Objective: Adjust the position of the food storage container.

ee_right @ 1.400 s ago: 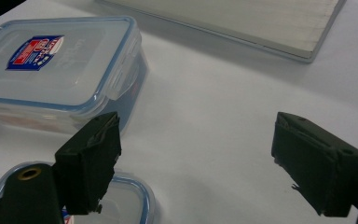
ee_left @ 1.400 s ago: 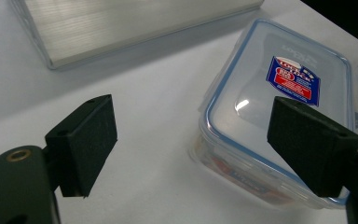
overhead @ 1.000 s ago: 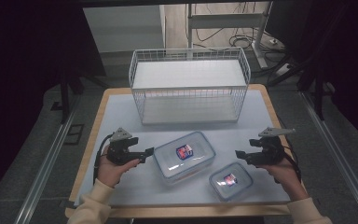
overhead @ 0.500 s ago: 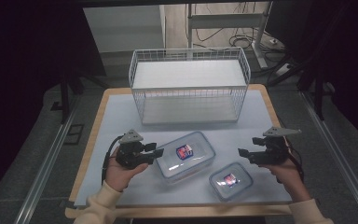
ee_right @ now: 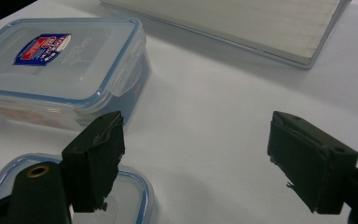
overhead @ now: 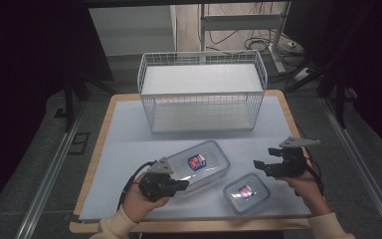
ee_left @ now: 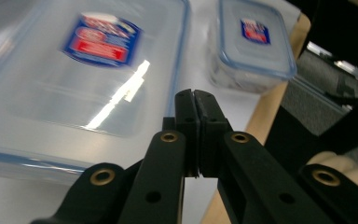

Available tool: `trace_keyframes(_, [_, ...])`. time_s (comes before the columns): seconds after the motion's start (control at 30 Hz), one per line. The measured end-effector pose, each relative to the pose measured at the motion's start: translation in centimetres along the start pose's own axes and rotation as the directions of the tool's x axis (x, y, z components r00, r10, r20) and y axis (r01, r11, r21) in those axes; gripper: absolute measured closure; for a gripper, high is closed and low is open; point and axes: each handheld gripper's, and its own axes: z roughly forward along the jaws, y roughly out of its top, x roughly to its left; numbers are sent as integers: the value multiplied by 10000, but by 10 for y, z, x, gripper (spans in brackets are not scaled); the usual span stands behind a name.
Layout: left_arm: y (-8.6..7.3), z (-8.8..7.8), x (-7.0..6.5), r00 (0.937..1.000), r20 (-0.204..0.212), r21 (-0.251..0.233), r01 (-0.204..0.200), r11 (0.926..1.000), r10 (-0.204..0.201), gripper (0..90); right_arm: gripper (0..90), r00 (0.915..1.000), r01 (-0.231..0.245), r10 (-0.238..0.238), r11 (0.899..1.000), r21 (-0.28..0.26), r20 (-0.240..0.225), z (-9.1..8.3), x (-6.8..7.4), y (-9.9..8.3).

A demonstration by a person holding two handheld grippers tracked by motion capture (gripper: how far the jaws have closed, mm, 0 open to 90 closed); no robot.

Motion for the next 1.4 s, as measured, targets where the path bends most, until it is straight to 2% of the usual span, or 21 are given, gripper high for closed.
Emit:
trace_keyframes(0.17, [-5, 12, -9, 9998, 102, 440, -185, 9989, 181, 892, 186, 10000, 48, -48, 10000, 67, 82, 1, -1, -1])
trace_keyframes(0.3, [-13, 30, -15, 9996, 90, 1100, -290, 9935, 282, 897, 186, 9999, 3, -5, 9999, 118, 173, 1, -3, -3])
trace_keyframes(0.43, [-18, 37, -15, 9994, -168, 1390, -282, 9899, 308, 899, 186, 9998, 14, -16, 9999, 115, 196, 1, -3, -3])
trace_keyframes(0.47, [-21, 39, -13, 9989, -365, 1504, -233, 9884, 291, 899, 186, 9998, 7, -10, 9999, 140, 207, 1, -3, -3])
trace_keyframes(0.63, [-23, 37, -5, 9975, -694, 1428, -34, 9897, 134, 899, 187, 9997, 35, -41, 9997, 223, 249, 3, -3, -4])
trace_keyframes(0.77, [-24, 36, 2, 9993, -353, 1449, 158, 9893, -108, 900, 186, 9996, 46, -53, 9997, 226, 281, 3, -3, -4])
trace_keyframes(0.87, [-24, 35, 3, 9993, -376, 1476, 137, 9889, -83, 900, 186, 9996, 32, -38, 9997, 228, 297, 2, -4, -4])
trace_keyframes(1.03, [-25, 28, 16, 9975, -670, 1309, 316, 9909, -230, 900, 186, 9995, 33, -40, 9997, 232, 310, 2, -4, -4])
trace_keyframes(1.07, [-27, 25, 25, 9958, -828, 1211, 491, 9914, -392, 900, 187, 9995, 63, -71, 9997, 245, 319, 2, -4, -4])
trace_keyframes(1.17, [-28, 22, 36, 9939, -844, 1033, 790, 9915, -704, 900, 186, 9995, 78, -87, 9996, 263, 312, 3, -4, -4])
trace_keyframes(1.27, [-28, 21, 42, 9920, -1015, 1036, 860, 9909, -755, 900, 186, 9994, 94, -104, 9995, 297, 319, 4, -4, -4])
trace_keyframes(1.33, [-27, 21, 51, 9891, -1127, 972, 1061, 9896, -949, 900, 186, 9994, 124, -135, 9994, 337, 320, 5, -3, -5])
trace_keyframes(1.4, [-27, 21, 57, 9875, -1264, 948, 1063, 9898, -940, 900, 187, 9993, 134, -147, 9993, 362, 342, 5, -3, -5])
